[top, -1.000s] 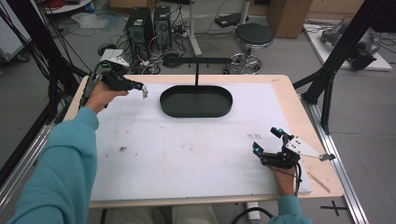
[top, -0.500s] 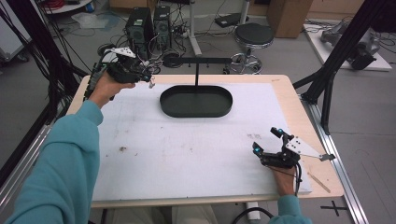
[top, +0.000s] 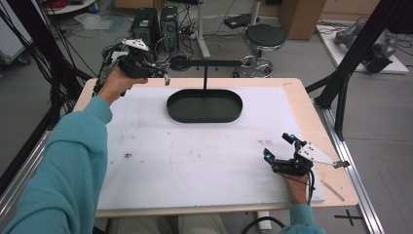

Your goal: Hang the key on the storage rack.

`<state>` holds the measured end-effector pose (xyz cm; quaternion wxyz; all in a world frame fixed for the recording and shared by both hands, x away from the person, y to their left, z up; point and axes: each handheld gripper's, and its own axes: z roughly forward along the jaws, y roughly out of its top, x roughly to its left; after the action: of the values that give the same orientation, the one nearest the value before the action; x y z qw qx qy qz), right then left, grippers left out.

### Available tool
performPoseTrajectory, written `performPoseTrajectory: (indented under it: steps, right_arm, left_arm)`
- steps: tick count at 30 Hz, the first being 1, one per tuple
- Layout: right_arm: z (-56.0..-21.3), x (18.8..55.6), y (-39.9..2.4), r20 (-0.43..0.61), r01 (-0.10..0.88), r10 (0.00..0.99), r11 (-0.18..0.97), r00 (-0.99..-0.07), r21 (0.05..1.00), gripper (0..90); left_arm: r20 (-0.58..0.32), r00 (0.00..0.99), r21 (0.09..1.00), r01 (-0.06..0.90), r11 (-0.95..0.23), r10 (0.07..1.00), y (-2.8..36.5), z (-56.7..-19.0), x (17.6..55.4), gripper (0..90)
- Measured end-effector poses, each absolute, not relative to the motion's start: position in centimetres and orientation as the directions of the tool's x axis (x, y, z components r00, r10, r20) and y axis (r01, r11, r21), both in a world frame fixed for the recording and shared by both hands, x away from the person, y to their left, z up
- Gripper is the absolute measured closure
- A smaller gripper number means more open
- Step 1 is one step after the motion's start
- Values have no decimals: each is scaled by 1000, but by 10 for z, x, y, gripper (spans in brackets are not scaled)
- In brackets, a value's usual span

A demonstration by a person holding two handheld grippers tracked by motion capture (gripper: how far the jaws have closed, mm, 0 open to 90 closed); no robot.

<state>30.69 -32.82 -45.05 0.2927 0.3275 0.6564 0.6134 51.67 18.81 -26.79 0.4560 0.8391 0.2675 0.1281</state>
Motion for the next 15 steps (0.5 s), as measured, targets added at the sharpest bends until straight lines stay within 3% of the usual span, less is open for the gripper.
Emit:
performPoseTrajectory:
  steps: [15]
  right_arm:
    - [-450, 307, -328, 20, 71, 787, 30, -616, 997, 24]
  left_arm:
    - [-20, 846, 832, 309, -460, 533, 162, -251, 527, 884]
